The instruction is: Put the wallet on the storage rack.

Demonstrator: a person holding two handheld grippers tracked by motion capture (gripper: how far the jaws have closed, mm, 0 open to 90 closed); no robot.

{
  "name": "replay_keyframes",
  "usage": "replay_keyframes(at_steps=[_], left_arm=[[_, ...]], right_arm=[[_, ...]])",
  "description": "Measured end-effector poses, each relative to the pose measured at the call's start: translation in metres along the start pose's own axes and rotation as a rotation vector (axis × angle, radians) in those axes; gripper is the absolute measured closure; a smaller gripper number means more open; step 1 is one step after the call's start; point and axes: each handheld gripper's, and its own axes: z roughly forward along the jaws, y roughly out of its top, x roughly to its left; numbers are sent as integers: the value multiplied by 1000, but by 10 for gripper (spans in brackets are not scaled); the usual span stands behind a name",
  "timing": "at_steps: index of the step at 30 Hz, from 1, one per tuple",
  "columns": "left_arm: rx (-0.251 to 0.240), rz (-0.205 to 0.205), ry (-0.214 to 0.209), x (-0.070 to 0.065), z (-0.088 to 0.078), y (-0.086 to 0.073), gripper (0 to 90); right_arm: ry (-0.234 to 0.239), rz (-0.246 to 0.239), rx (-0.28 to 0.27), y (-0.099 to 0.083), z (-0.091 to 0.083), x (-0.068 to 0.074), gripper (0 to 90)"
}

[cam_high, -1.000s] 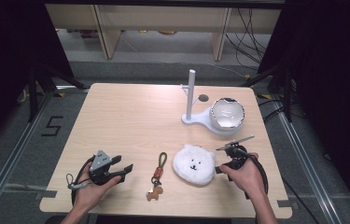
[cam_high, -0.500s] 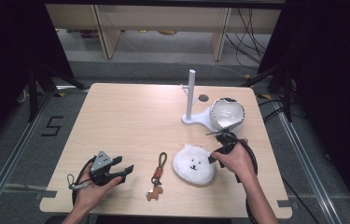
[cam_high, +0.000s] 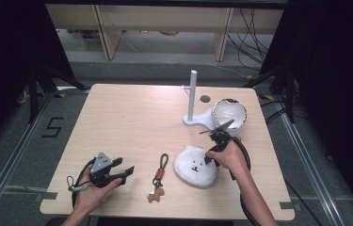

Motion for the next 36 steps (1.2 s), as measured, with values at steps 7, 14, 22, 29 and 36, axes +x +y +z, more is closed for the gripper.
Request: replay_keyframes(at_steps=[7,14,22,29,36], left_arm=[[-2,-6,-7,1,1,-2,370],[8,-7,-8,1,2,-4,371],[4,-10,-1,1,2,-5,372],[4,-6,3,1,2,-5,372],[1,-7,0,1,2,-6,371]], right_arm=[[2,-60,4,1,7,1,646],[7,-95,-19,-5,2,0,800],[-30,-150,-122,-22,-19,10,828],[-29,-195,-240,-35,-44,14,833],[-34,-227,-305,-41,-60,12,834]])
